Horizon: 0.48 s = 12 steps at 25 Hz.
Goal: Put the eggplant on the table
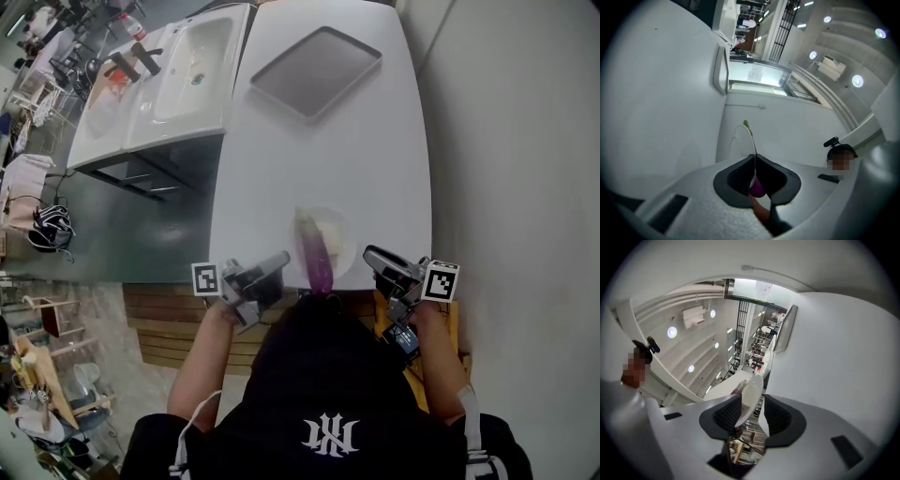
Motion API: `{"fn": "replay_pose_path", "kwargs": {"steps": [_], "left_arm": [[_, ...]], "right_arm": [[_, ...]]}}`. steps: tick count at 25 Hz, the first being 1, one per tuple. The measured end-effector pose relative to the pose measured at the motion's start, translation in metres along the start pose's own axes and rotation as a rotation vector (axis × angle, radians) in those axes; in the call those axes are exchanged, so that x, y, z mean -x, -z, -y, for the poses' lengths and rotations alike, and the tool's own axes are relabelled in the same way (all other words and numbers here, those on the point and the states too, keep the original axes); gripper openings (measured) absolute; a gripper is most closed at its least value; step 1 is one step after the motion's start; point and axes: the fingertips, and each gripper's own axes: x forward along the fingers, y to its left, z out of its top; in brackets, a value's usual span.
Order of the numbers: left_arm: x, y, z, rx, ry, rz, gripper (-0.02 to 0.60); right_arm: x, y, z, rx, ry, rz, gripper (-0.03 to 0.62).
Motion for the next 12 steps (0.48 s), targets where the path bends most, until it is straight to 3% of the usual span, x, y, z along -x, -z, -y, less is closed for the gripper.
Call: {"fn": "replay_pose_path", "kwargs": {"steps": [10,12], "left_arm": [[-0.018,0.008,0.042,-0.058,0.068,-0.01,0.017],[-0.018,0.007,0.043,-0.063,0.066,0.001,0.017]], "right_arm": [[-0.013,-0.004,-0.028,-0.082,-0.138,0.015,0.12],[-0.015,-0.003,-0.028,-0.084,-0.138,0.009,0.094]]}}
